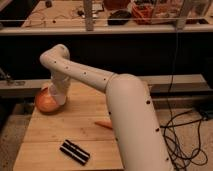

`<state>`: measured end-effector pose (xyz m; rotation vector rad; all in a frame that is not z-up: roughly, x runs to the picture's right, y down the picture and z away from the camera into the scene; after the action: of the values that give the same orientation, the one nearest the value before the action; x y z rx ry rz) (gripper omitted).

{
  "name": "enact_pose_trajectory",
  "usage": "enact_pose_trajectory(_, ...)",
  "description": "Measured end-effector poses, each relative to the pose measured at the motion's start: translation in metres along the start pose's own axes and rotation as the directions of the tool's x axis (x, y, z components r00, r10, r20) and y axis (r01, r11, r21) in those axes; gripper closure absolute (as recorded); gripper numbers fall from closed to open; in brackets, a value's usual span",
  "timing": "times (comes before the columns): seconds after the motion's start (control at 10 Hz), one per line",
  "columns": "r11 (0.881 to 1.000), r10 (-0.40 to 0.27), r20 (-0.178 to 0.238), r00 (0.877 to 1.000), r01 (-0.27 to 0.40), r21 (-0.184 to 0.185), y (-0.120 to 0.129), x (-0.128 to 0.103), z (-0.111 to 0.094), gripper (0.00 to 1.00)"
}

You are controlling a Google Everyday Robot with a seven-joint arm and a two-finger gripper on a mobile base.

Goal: Place the ceramic cup in the ceramic bowl

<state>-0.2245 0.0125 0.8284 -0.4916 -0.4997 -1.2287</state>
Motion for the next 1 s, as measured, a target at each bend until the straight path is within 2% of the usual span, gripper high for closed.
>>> enact_pose_trajectory(0.1, 1.0, -0.003, -0.003, 1.0, 0.003, -0.001, -0.001, -0.0008, 0.001, 0.87)
enact_pose_trajectory(0.4, 1.0, -0.013, -0.009, 1.0, 0.013, -0.001, -0.0059, -0.0037, 0.0055, 0.85)
enact_pose_trajectory(0.5, 1.0, -0.015, -0.01, 1.0, 0.015, -0.001, -0.0069, -0.0045, 0.0063, 0.81)
enact_pose_trajectory(1.0, 1.0, -0.014, -0.02, 1.0, 0.014, -0.001, -0.0083, -0.0049, 0.006, 0.34)
